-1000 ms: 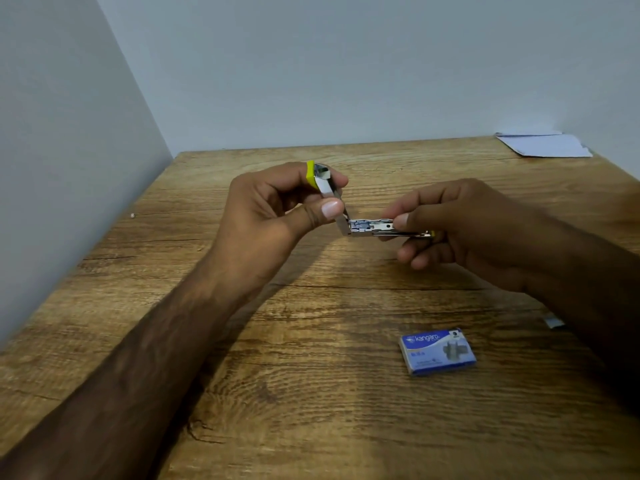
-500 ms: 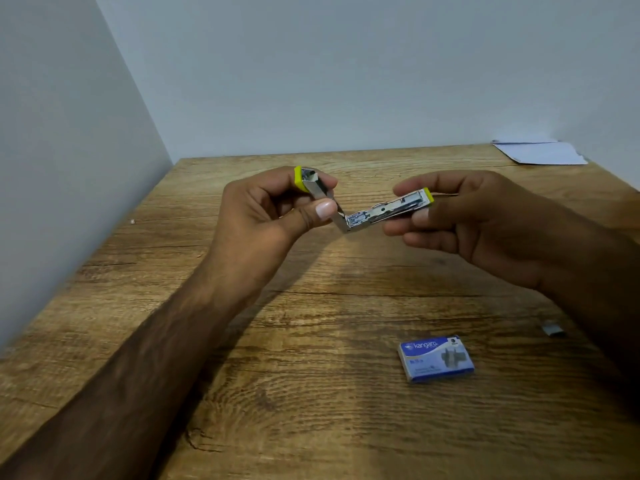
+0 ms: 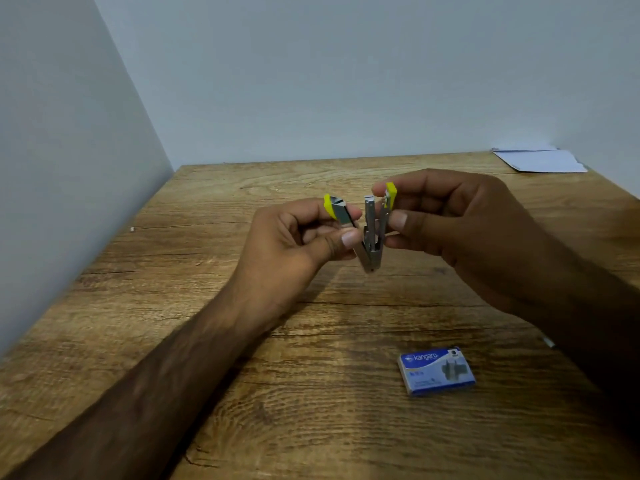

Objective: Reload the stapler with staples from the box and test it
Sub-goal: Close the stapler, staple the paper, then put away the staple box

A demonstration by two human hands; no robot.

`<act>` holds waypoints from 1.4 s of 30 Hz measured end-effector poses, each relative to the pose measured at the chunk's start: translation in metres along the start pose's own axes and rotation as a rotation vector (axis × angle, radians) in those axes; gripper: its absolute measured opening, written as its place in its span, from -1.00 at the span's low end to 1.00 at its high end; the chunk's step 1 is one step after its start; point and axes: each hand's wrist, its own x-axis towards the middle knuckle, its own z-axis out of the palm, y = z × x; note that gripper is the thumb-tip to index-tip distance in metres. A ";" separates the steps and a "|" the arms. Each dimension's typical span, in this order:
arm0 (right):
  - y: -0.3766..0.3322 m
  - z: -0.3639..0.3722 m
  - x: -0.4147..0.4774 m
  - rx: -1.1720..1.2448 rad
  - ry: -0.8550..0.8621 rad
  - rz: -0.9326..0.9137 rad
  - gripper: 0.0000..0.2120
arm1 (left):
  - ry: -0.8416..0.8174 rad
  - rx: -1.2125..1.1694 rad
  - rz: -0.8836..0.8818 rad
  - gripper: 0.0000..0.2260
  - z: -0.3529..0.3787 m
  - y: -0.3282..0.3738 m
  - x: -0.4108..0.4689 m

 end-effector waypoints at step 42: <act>-0.004 0.004 -0.003 -0.115 -0.093 0.166 -0.70 | -0.114 -0.011 -0.125 -0.57 0.009 0.013 -0.006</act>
